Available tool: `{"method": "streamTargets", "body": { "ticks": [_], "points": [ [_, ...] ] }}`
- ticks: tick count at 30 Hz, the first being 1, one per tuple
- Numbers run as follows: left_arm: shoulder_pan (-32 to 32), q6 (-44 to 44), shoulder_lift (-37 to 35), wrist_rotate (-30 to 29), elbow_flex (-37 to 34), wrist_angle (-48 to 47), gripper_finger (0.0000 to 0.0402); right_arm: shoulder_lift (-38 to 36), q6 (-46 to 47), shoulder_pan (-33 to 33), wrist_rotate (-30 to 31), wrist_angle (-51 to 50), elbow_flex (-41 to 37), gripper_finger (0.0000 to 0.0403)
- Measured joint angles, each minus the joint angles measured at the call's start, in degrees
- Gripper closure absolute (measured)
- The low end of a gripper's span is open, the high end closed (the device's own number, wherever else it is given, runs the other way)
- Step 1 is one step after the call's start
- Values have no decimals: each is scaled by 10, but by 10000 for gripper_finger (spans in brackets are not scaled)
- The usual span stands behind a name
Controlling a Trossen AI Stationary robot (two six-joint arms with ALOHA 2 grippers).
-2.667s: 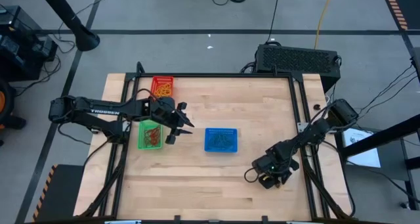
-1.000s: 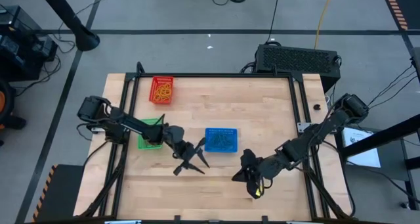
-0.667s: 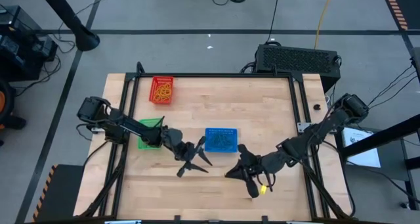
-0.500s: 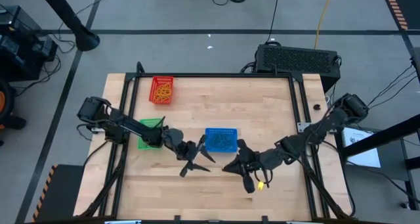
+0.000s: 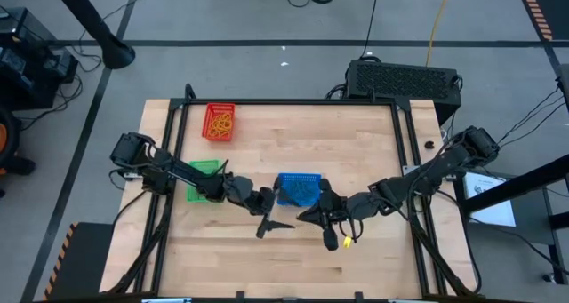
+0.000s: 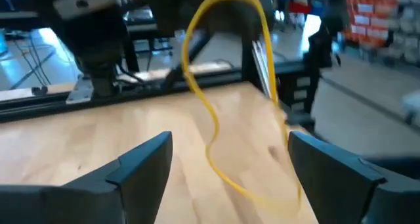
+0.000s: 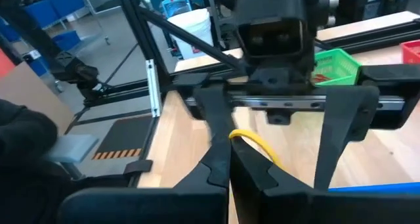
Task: Sort rubber bands into baskets
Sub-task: Put the yellow rubber band into the red bin
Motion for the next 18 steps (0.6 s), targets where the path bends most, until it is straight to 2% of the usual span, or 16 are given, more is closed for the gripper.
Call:
{"method": "streamTargets", "body": {
  "ticks": [5,11,14,18],
  "points": [
    [1,-17,25,-6,33,5,91,0,0,-16,0,-3,0,402],
    [1,-12,41,-6,39,1,100,0,-1,-22,0,-12,0,402],
    [2,-11,41,-17,39,1,132,0,-2,-21,0,-12,0,402],
    [3,-11,41,-34,39,-1,210,0,-2,-21,0,-13,0,402]
  ]
}}
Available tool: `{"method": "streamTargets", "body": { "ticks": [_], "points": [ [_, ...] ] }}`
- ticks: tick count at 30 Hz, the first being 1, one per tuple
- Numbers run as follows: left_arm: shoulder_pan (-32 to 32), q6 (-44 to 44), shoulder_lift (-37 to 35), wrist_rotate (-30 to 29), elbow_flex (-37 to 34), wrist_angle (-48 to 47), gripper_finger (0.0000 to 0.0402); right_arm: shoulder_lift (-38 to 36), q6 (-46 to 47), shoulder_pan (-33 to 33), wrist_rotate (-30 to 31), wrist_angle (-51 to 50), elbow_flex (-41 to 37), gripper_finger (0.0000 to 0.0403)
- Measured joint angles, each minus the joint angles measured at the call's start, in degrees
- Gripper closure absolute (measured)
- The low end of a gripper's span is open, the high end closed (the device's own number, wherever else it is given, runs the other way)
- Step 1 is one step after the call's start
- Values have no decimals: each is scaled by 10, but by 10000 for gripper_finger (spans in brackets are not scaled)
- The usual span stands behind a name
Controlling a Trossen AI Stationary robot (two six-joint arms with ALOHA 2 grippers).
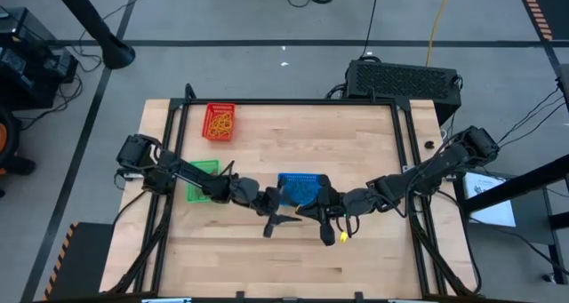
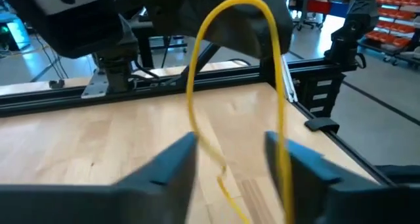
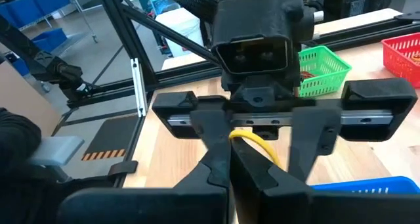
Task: Sort rubber bands into baskets
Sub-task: Put the yellow rubber band into the red bin
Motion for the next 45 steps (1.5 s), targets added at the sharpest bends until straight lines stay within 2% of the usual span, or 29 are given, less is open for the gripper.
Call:
{"method": "streamTargets", "body": {
  "ticks": [6,8,15,17,22,25,31,37,45],
  "points": [
    [7,0,0,0,0,-4,371,0,11,0,0,0,0,403],
    [8,1,0,0,0,-4,391,0,11,0,0,0,0,403],
    [8,6,0,0,0,-5,398,0,12,0,0,-26,0,389],
    [8,6,0,0,0,-5,399,0,12,0,2,-47,0,372],
    [8,38,-4,-3,0,-31,400,0,39,0,60,-111,0,312],
    [10,56,-28,-44,-1,-87,400,0,60,0,61,-134,0,278],
    [22,89,-127,-157,-1,-273,401,0,82,20,58,-156,0,232],
    [49,112,-264,-254,-1,-436,401,0,70,43,59,-155,0,220],
    [147,126,-429,-284,0,-549,401,32,23,59,63,-141,0,222]
  ]
}}
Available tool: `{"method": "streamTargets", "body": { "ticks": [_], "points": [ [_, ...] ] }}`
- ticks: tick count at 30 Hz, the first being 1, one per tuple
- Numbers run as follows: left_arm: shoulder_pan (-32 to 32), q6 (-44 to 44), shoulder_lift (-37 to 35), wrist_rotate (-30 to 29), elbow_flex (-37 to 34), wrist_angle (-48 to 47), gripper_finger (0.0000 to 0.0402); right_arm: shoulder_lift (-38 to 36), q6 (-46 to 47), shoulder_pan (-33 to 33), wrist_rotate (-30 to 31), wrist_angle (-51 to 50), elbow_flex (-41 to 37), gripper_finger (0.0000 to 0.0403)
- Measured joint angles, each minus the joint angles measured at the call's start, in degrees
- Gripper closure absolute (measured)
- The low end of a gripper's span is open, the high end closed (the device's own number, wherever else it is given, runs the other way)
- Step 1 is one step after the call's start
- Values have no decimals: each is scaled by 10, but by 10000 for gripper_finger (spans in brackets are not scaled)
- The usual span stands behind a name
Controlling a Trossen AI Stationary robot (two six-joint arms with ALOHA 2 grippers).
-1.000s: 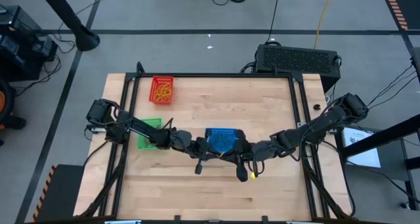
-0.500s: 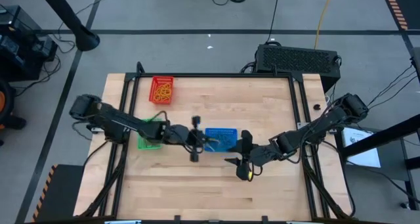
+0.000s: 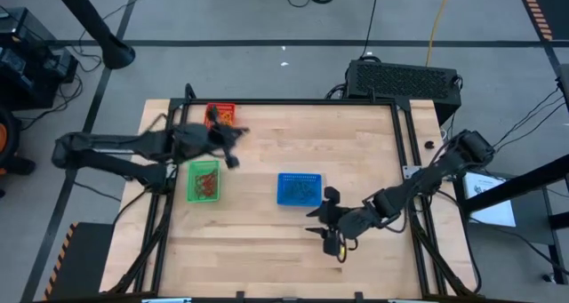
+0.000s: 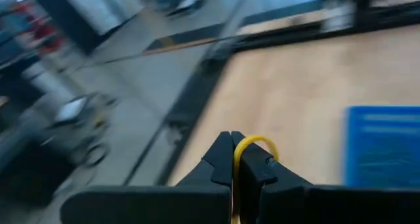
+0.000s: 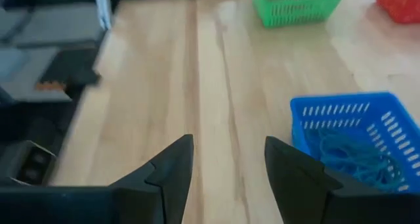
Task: Sort rubber bands into baskets
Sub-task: Put the yellow rubber band into the red bin
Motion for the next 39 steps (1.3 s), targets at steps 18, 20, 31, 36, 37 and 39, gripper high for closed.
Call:
{"method": "streamTargets", "body": {
  "ticks": [18,20,31,36,37,39],
  "points": [
    [390,29,43,41,0,-137,401,117,14,0,-3,13,0,222],
    [412,26,70,45,0,-137,401,115,13,0,-3,14,0,222],
    [447,9,177,72,0,-137,402,113,1,0,-3,18,0,222],
    [447,9,202,71,0,-142,402,113,5,0,-3,22,0,222],
    [447,9,205,71,0,-144,402,113,5,0,-4,27,0,222],
    [447,9,209,71,0,-150,401,113,11,0,-6,33,0,222]
  ]
}}
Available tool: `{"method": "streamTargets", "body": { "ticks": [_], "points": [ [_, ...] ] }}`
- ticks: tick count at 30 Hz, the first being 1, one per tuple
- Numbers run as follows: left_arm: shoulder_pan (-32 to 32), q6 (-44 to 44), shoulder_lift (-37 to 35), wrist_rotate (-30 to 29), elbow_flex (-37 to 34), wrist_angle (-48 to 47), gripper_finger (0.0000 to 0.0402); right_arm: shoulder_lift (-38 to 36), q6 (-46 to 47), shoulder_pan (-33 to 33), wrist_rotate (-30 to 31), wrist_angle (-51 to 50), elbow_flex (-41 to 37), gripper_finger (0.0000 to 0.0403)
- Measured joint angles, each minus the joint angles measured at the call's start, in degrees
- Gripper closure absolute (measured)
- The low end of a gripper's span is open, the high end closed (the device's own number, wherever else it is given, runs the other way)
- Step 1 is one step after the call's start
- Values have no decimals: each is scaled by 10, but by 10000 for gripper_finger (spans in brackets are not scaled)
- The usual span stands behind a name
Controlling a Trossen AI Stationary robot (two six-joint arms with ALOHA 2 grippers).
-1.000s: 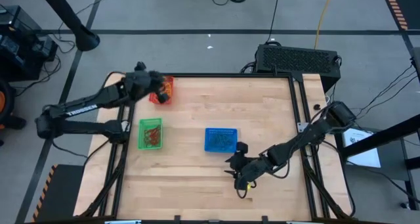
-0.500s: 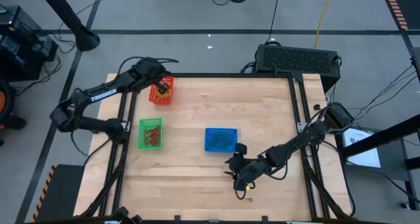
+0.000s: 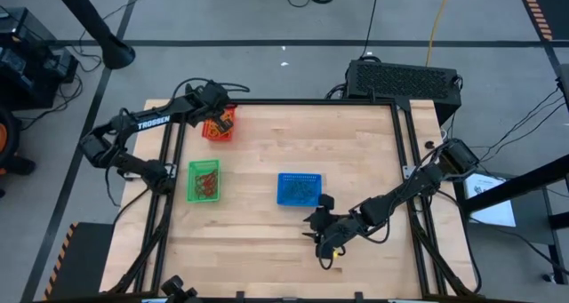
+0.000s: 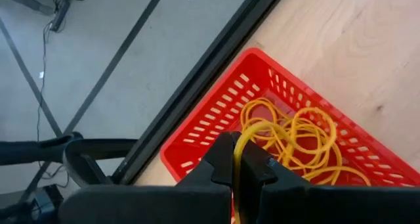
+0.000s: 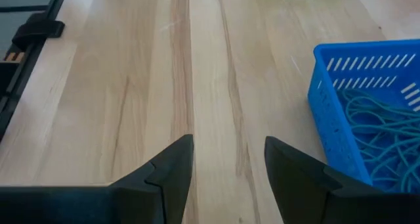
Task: Sort rubber bands into baskets
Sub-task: Put the yellow rubber band into the red bin
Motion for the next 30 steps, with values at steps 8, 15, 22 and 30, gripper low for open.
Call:
{"method": "streamTargets", "body": {
  "ticks": [8,15,22,30],
  "points": [
    [0,0,1,-3,0,-1,365,0,8,0,0,-1,0,222],
    [0,0,1,-31,0,4,295,0,8,0,0,-1,0,222],
    [0,-15,1,-59,0,-3,196,0,8,0,0,-2,0,222],
    [0,-15,1,-59,0,-87,143,0,8,0,0,-2,0,222]
  ]
}}
